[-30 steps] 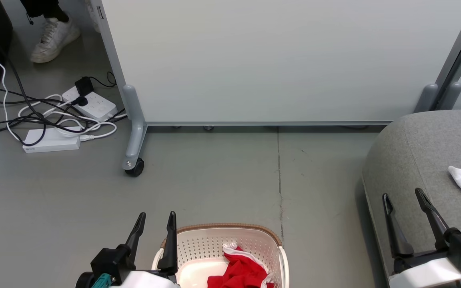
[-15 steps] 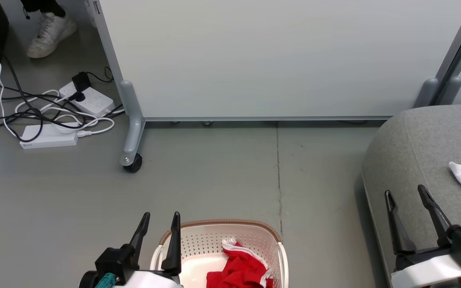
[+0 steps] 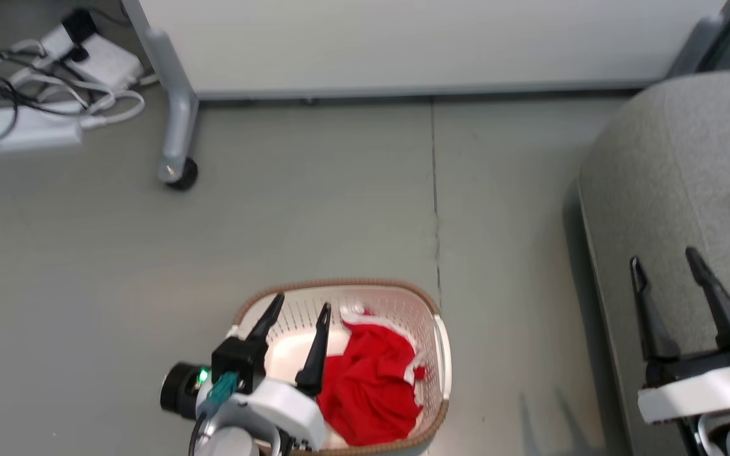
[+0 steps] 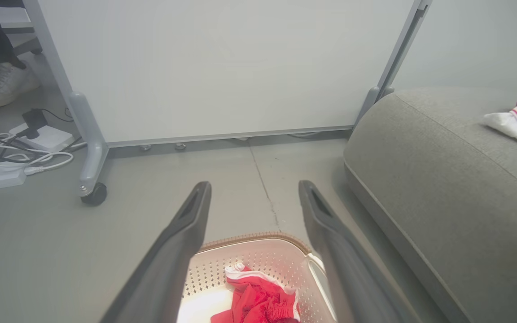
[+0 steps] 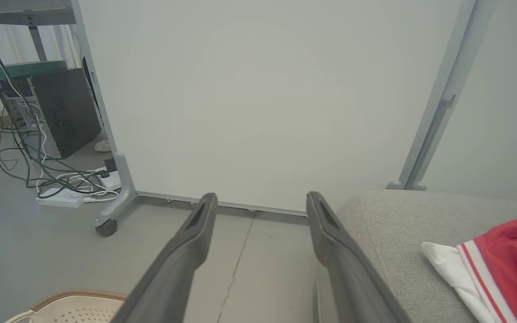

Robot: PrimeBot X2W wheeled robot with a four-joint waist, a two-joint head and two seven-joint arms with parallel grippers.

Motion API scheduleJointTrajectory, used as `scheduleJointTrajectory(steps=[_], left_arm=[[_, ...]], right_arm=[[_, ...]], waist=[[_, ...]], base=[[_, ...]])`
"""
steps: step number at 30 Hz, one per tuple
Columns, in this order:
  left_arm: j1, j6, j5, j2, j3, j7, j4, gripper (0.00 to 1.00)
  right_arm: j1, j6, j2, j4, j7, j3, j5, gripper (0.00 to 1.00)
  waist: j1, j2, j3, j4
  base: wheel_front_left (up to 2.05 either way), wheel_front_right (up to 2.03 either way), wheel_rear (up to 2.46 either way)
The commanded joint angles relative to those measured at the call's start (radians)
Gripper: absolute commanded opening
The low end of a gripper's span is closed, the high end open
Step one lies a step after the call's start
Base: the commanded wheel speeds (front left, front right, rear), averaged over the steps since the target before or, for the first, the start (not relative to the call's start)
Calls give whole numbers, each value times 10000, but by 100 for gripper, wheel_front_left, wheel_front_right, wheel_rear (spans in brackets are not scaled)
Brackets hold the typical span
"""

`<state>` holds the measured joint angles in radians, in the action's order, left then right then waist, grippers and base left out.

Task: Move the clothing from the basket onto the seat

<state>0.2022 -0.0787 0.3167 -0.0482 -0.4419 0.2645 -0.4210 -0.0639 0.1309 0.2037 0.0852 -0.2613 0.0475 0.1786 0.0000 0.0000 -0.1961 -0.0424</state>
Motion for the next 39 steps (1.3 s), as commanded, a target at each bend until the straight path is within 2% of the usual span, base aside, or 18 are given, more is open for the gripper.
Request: scheduleJointTrajectory(steps=[1,10,14,18,25,32,39], left_arm=[[462,105,-104,-43,-93,4,-246,100],[3309,937,-642,-53,-1202,4,-3396,100],[4469,1367,-822,-54,-1846,4,-5406,100],[5427,1589,-922,-47,-2368,-273,-7029,100],[6485,1547,-982,-104,-2675,-1324,-8326,100],[6838,1512,-860,-682,-2670,-2074,-8639,100],[7044,1135,-791,-1299,-2663,-3241,-8679,100]], right_arm=[[-274,-2,141,-80,-28,-22,10,100],[-1095,-1,-25,-684,-28,-658,394,100],[-1388,-2,-154,-894,-28,-538,409,100],[-1699,-2,-375,-976,-29,-326,529,100],[-2067,-2,-867,-1012,-29,-411,536,100],[-2432,-2,-1275,-825,-29,124,754,100],[-2616,-2,-1487,-732,-29,644,1027,100]], waist=[[0,0,-1375,413],[0,0,-3878,1170],[0,0,-4629,1554],[0,0,-5293,2007],[0,0,-6253,2528],[0,0,-6898,3390],[0,0,-7325,4115]], base=[[0,0,0],[0,0,0],[0,0,0],[0,0,0],[0,0,0],[0,0,0],[0,0,0]])
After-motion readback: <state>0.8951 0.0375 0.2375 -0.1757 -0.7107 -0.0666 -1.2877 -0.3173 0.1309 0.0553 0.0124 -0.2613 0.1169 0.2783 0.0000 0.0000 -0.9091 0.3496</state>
